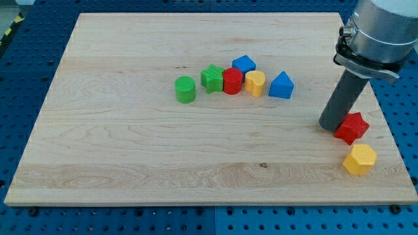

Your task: Slide the red star above the yellow hexagon

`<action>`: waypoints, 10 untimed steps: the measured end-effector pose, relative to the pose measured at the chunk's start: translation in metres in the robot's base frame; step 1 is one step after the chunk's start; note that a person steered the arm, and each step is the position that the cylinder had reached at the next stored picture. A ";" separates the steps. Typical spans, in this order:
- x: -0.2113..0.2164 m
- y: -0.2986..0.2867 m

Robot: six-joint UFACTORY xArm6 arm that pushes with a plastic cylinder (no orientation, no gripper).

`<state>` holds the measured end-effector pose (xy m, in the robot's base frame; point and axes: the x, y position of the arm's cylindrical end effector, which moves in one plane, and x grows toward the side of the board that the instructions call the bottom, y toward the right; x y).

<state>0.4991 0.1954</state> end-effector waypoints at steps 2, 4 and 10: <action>-0.040 -0.012; -0.029 0.005; -0.019 0.036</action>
<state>0.4801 0.2311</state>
